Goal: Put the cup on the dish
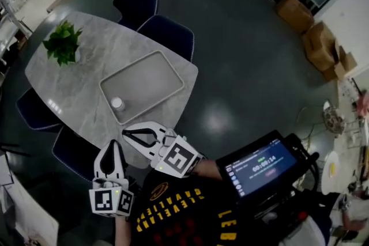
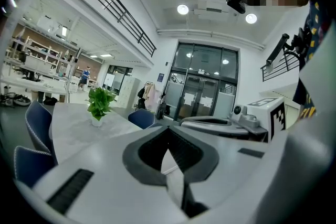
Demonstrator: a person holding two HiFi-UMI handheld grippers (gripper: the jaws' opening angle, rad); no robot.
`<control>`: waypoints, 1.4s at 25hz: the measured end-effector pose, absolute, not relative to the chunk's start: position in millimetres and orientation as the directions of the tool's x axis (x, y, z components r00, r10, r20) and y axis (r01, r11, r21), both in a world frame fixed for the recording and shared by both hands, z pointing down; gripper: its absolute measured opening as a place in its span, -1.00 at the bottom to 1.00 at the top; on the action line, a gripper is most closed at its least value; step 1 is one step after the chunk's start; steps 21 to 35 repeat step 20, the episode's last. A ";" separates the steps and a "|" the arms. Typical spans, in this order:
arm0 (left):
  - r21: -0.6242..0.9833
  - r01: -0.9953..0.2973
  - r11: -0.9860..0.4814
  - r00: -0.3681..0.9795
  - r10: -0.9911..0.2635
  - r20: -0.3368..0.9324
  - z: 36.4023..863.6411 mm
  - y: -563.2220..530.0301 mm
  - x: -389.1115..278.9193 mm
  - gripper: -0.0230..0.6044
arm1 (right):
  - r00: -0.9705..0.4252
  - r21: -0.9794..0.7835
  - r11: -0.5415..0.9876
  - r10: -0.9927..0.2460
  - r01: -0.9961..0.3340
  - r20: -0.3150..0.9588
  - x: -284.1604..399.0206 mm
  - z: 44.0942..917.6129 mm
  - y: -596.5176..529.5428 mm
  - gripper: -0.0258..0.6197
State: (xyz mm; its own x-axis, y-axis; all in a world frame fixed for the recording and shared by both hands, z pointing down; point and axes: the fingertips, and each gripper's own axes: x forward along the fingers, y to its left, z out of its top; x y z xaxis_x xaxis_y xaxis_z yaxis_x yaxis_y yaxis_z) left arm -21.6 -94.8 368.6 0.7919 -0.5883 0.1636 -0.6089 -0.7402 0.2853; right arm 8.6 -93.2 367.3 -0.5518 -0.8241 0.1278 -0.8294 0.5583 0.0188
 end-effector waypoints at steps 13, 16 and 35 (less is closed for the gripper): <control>0.330 -0.606 -0.724 0.793 -0.584 0.175 363.2 -51.8 -26.6 -0.92 | -0.554 -0.018 0.556 -0.824 -0.831 0.122 5.0 358.3 -48.7 -0.90; 0.313 -0.612 -0.726 0.789 -0.587 0.180 374.5 -67.4 -23.0 -0.92 | -0.542 -0.044 0.541 -0.829 -0.840 0.137 16.8 368.0 -60.8 -0.90; 0.265 -0.594 -0.759 0.803 -0.578 0.144 378.2 -75.0 -10.2 -0.92 | -0.495 -0.033 0.496 -0.855 -0.868 0.158 42.0 365.3 -58.5 -0.90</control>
